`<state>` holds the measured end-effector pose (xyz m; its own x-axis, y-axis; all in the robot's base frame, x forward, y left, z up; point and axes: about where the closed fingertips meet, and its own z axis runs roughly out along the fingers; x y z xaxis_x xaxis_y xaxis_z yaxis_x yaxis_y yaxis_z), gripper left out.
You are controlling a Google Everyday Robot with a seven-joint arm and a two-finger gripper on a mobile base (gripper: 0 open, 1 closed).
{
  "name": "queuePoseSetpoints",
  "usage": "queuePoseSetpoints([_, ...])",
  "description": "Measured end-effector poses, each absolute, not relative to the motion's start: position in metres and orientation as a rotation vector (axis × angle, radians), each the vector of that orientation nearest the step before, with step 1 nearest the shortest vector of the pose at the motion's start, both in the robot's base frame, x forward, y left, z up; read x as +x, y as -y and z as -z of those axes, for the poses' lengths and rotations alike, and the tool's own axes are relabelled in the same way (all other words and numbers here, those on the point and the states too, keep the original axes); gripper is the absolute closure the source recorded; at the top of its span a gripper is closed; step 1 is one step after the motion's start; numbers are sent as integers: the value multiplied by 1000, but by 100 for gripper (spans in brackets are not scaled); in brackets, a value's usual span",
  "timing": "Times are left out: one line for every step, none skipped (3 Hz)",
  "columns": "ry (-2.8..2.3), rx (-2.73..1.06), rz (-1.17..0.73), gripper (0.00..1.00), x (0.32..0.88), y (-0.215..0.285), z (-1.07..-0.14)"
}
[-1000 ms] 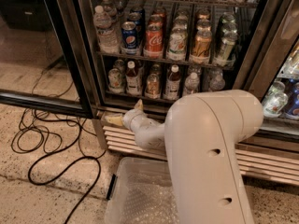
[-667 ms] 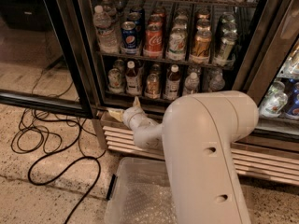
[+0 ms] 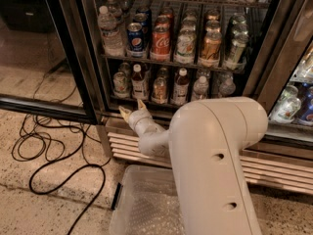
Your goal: Pick blue plastic bottle from bottom shelf of fridge
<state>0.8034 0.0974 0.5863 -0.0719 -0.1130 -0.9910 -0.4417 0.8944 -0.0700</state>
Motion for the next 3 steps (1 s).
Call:
queuePoseSetpoints([-1622, -425, -279, 38, 806, -96, -590])
queuePoseSetpoints([-1618, -422, -278, 38, 807, -96, -591])
queuePoseSetpoints([-1610, -405, -232, 36, 811, -84, -596])
